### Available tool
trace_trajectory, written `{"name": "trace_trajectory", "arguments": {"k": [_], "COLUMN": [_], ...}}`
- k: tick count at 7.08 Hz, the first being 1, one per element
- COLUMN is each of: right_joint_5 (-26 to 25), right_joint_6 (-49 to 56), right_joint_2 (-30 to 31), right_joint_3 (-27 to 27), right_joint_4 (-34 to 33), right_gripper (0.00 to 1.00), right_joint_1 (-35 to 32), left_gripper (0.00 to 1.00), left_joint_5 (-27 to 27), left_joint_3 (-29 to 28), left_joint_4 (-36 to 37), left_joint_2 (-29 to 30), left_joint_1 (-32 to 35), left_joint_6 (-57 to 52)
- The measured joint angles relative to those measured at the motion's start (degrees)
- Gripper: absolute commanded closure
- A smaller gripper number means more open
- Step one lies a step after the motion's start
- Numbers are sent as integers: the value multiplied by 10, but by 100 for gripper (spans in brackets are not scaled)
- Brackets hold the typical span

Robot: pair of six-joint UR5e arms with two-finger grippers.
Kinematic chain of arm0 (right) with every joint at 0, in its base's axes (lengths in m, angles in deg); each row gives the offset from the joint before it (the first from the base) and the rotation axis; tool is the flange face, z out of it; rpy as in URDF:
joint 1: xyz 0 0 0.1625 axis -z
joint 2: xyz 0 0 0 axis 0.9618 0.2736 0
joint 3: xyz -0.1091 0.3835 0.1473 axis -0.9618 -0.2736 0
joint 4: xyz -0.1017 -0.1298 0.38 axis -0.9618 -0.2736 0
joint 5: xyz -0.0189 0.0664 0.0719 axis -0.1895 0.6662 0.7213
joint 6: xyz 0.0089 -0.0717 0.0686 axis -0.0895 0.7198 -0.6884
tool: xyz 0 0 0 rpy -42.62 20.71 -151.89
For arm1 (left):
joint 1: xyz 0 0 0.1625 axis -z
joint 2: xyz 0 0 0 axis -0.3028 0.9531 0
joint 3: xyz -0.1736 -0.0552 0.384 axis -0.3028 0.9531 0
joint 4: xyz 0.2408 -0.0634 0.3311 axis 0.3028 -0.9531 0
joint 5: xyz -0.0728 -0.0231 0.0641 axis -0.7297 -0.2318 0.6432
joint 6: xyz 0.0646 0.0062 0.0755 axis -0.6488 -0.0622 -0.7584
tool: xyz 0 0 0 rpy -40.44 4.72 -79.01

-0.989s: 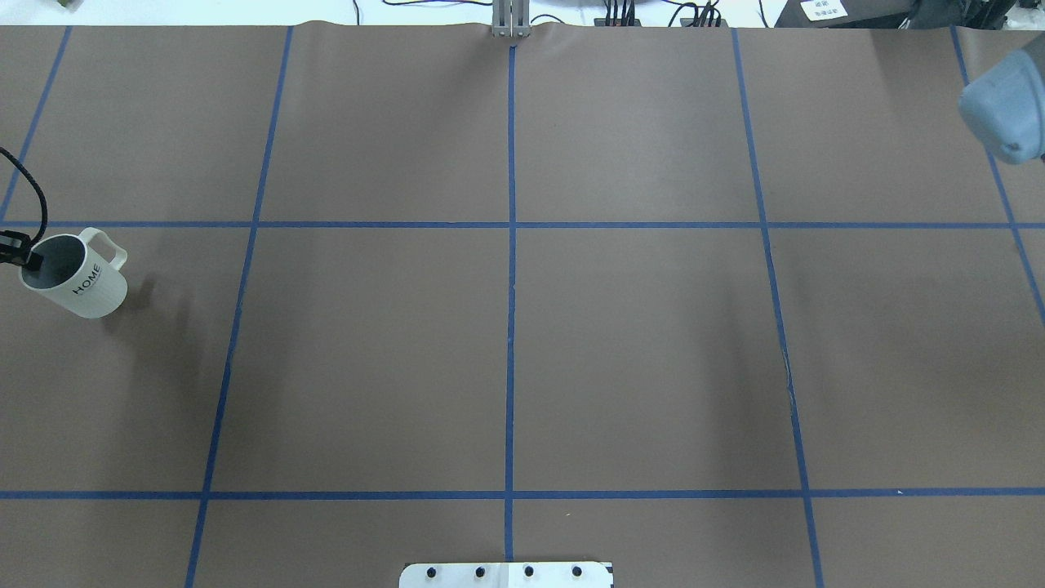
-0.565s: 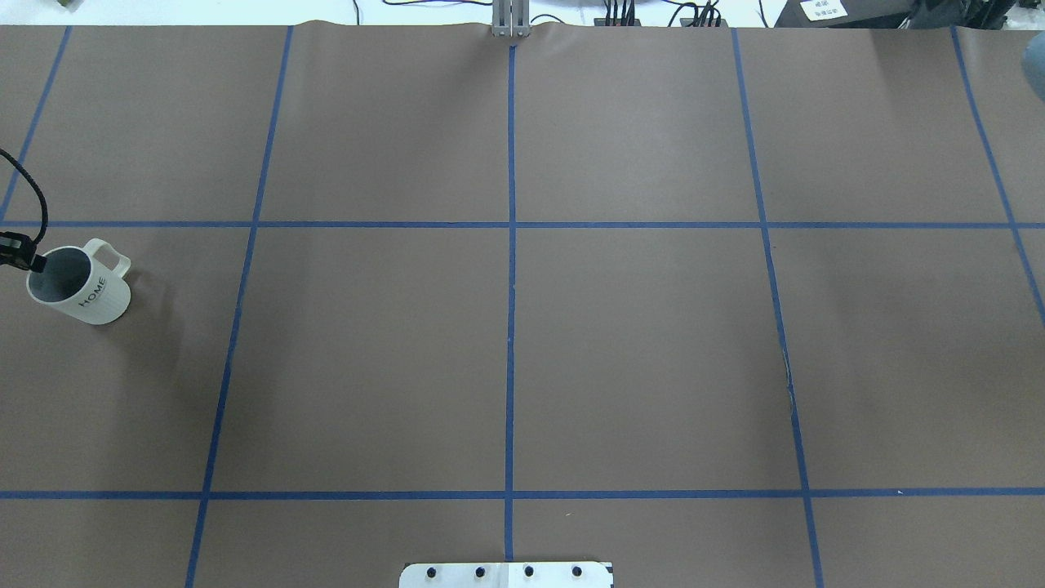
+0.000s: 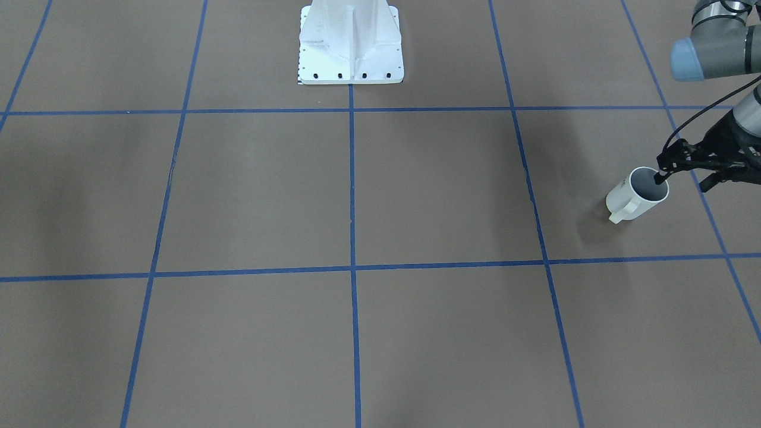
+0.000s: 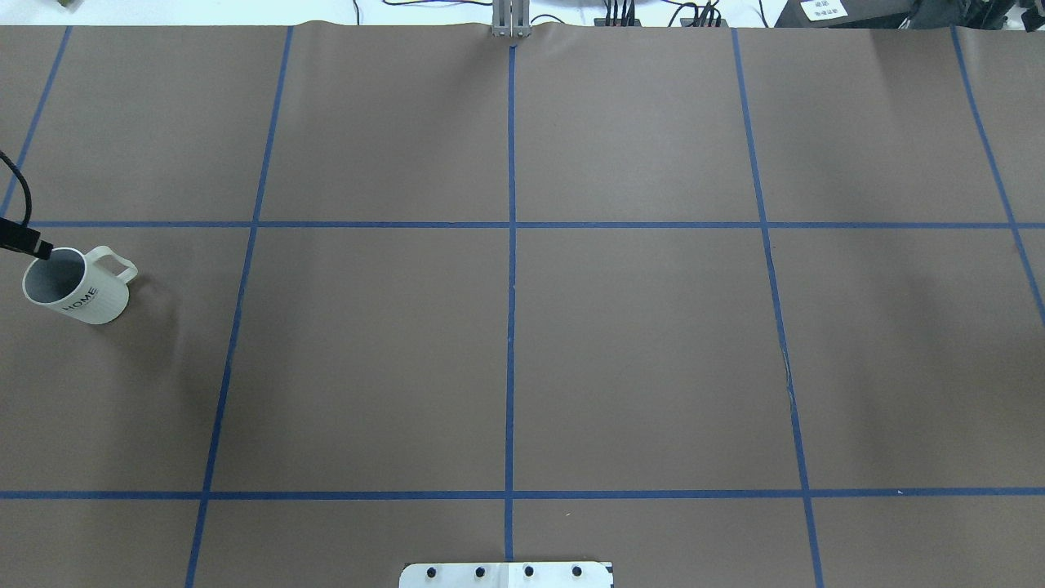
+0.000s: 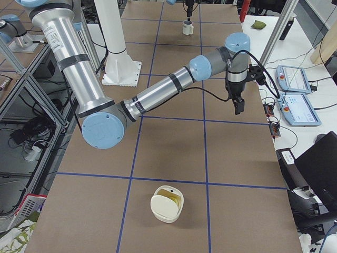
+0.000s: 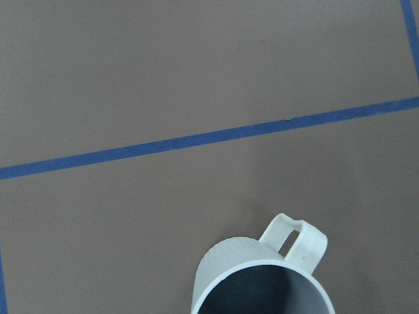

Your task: Left arm hands cup to right arm to dump lemon

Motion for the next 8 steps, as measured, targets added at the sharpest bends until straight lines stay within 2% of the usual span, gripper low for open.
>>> {"name": "trace_trajectory", "arguments": {"k": [2,4,6,8], "right_joint_5": [14,27,28,12], "right_joint_6": [74,108,169,198], "right_joint_2": [17,49,95,155], "right_joint_3": [-36,-44,-45,-33], "right_joint_4": [-21,-48,-108,-123], "right_gripper": [0,0,0,0], "right_joint_1": [-27,-43,-51,-61], "left_gripper": [0,0,0,0], "left_joint_5": [-8,-8,-7,-9], "left_joint_3": [1,0,-4,-7], "left_joint_4": [119,221,249,277], "left_joint_2": [9,23,22,24], "left_joint_1": [97,170,196,199], "left_joint_6": [-183,-296,-332,-339]}}
